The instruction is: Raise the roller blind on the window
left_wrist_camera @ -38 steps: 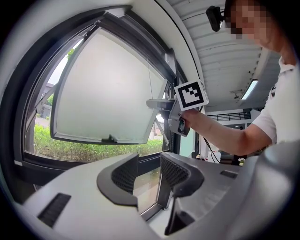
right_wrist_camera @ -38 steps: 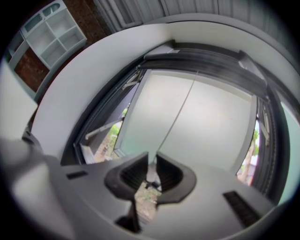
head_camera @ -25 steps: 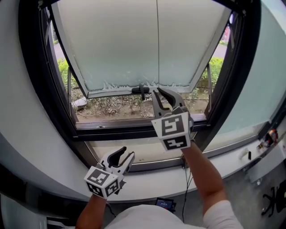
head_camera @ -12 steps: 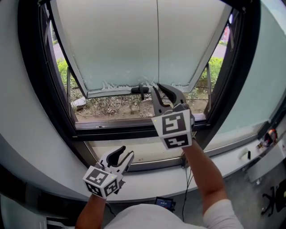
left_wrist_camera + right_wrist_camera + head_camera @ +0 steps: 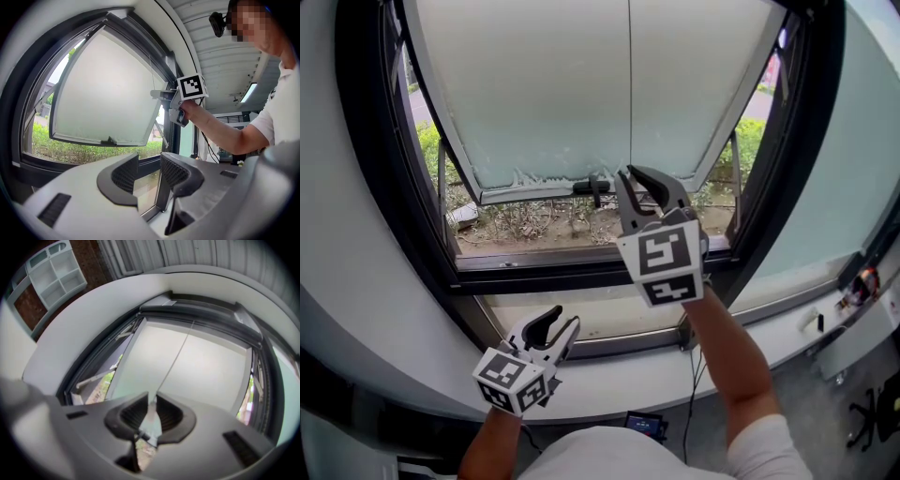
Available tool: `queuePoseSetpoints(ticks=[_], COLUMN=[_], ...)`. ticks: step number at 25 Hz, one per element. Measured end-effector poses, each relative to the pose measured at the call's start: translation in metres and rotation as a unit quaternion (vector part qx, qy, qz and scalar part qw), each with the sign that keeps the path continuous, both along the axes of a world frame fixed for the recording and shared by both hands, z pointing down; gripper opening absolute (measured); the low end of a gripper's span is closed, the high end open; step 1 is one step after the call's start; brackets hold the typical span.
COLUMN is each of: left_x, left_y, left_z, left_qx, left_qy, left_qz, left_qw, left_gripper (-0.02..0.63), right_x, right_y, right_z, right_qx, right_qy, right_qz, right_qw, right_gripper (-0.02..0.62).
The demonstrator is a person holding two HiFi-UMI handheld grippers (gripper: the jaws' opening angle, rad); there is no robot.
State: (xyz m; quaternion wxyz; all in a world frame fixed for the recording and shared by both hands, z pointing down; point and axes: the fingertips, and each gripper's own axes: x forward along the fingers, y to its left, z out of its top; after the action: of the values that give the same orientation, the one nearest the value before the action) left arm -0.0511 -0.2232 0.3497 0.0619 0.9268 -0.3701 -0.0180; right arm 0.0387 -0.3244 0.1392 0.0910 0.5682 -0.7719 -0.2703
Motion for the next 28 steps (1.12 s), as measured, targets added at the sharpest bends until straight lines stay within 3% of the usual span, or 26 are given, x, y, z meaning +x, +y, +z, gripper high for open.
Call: queuePoseSetpoints(ticks=[28], left_x=[-0.004], left_y=[0.0], left_z=[0.003], left_qx=[-0.009], left_qy=[-0.005], left_qz=[0.003], left_qw=[0.9999], left_gripper=[0.164], right_x=[0.004], right_y=[0.0], right_z=[-0.032], right_qx=[0.03], right_qy=[-0.011], right_qz=[0.003], right_qw=[0.999], right_gripper=[0.061])
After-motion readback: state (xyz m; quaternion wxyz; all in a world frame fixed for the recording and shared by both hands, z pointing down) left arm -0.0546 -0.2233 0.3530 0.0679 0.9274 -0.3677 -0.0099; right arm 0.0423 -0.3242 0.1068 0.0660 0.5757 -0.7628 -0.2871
